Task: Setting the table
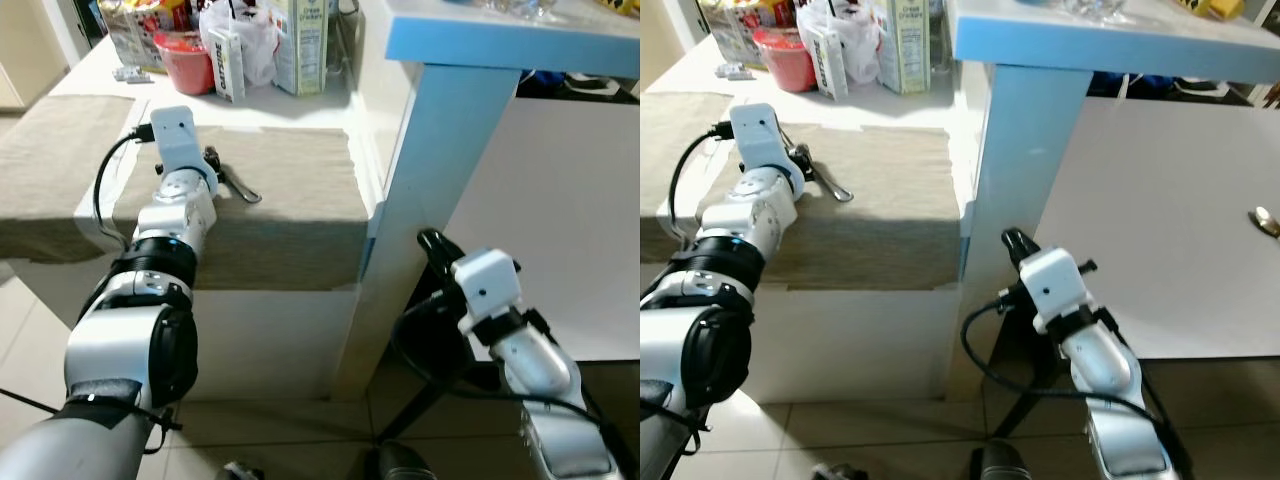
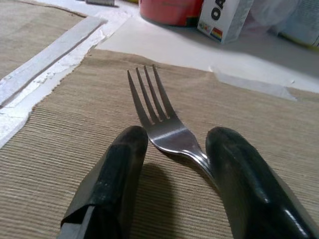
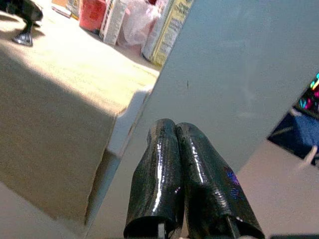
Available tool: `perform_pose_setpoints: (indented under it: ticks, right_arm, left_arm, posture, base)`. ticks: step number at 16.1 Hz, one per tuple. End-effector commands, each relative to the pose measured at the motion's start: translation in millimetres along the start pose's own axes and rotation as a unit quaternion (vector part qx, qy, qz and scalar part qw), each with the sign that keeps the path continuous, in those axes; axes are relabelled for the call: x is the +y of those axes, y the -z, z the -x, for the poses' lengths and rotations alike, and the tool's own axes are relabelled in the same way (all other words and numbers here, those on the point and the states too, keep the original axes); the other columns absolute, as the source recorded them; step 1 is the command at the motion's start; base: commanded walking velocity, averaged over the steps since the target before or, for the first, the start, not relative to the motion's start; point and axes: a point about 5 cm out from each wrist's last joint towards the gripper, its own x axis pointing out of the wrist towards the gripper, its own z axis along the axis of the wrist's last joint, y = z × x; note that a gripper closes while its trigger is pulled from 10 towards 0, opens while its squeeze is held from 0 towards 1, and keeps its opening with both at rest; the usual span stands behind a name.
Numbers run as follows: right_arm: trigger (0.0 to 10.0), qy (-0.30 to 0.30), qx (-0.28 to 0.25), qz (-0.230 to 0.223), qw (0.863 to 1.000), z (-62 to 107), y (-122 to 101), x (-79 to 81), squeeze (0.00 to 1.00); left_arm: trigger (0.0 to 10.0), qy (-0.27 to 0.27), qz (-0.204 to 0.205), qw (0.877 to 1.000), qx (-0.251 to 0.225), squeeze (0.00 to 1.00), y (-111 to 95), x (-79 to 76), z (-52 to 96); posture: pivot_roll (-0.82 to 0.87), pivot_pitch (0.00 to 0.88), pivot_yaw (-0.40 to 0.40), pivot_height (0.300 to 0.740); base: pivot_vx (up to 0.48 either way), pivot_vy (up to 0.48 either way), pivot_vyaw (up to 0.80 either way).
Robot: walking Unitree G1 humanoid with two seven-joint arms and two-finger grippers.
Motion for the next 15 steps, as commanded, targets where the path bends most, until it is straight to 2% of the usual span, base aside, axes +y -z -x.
perform_pose_setpoints:
  ticks: [1,4,7,10,13,15]
  right_arm:
    - [10.0,0.005,0.011,-0.001,1.000,-0.5,3,-7.8,0.00]
    - [10.0,0.008,0.006,-0.004,1.000,-4.9,3,-5.3,0.00]
    - [10.0,0.008,0.006,-0.010,1.000,-4.1,4,-0.6,0.00]
    - [10.0,0.010,0.004,-0.016,1.000,-5.9,5,3.9,0.00]
    - [10.0,0.013,0.004,-0.017,1.000,-6.8,6,5.6,0.00]
    - [10.0,0.014,0.004,-0.018,1.000,-7.2,7,6.5,0.00]
  left_arm:
    - [0.0,0.002,-0.017,1.000,0.026,0.00,22,0.9,1.5]
    - [0.0,0.012,-0.031,0.997,-0.067,0.00,-16,-3.3,3.8]
    - [0.0,0.020,-0.016,0.994,-0.103,0.00,-30,-3.3,6.9]
    - [0.0,0.032,-0.024,0.986,-0.164,0.00,-54,-4.2,15.7]
    - [0.0,0.047,-0.015,0.978,-0.201,0.00,-72,-6.6,25.6]
    - [0.0,0.066,-0.028,0.980,-0.187,0.00,-67,-14.4,24.7]
  posture:
    - [-0.16,0.062,-0.074,0.702]
    - [-0.14,0.063,-0.060,0.702]
    - [-0.14,0.065,-0.056,0.702]
    - [-0.14,0.052,-0.035,0.702]
    - [-0.14,0.040,-0.026,0.702]
    - [-0.14,0.036,-0.022,0.702]
  base:
    - [0.000,0.000,0.00]
    - [0.000,0.000,0.00]
    - [0.000,0.000,0.00]
    - [0.000,0.000,0.00]
    - [0.000,0.000,0.00]
    - [0.000,0.000,0.00]
